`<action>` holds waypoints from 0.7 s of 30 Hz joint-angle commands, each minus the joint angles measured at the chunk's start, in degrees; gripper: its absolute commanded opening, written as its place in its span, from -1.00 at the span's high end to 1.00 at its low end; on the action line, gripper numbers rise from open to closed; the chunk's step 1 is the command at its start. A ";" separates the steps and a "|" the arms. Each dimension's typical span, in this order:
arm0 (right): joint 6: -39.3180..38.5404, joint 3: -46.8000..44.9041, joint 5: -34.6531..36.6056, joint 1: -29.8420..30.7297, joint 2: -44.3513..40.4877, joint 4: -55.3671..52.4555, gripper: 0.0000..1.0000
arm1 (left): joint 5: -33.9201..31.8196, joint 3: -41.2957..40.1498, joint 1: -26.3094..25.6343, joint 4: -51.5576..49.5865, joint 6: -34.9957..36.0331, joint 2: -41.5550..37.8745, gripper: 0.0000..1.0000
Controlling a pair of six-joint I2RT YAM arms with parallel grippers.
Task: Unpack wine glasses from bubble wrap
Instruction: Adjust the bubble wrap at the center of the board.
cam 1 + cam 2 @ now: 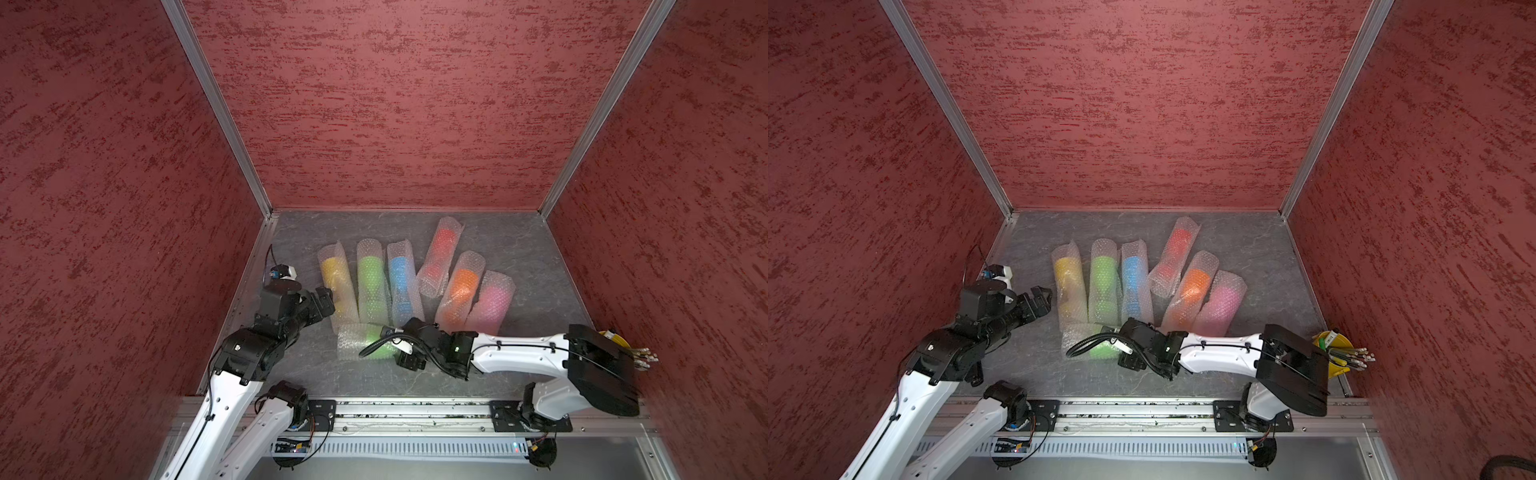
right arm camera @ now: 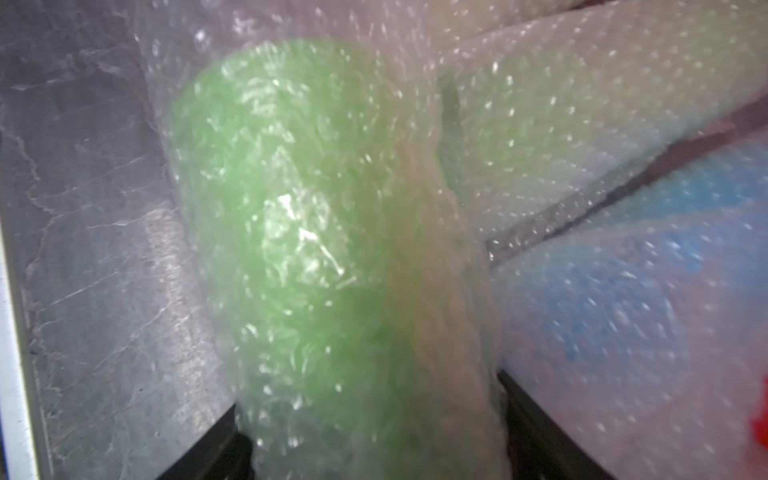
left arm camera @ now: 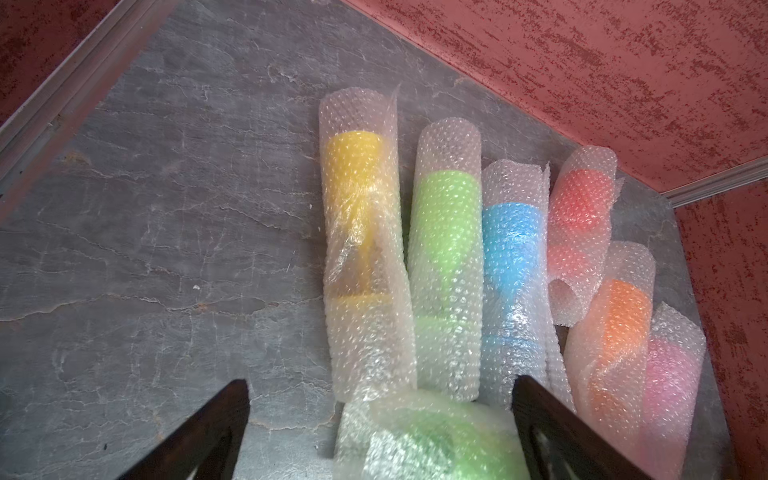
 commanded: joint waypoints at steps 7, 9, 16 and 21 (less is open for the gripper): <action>12.70 -2.94 11.24 -4.01 -6.60 6.87 -0.52 | 0.15 -0.45 -1.25 0.92 0.86 0.63 -0.99; 17.62 -0.95 13.42 -5.25 -5.43 4.91 -0.51 | -0.28 -0.43 -1.42 0.76 0.85 0.98 -0.99; 21.95 3.25 11.07 -6.72 1.74 0.41 -0.52 | -0.03 -0.56 -1.54 1.01 1.08 1.27 -0.99; 16.44 3.62 -0.94 -5.60 2.74 0.75 -0.96 | 0.32 -0.69 -0.99 1.29 1.08 1.09 -0.99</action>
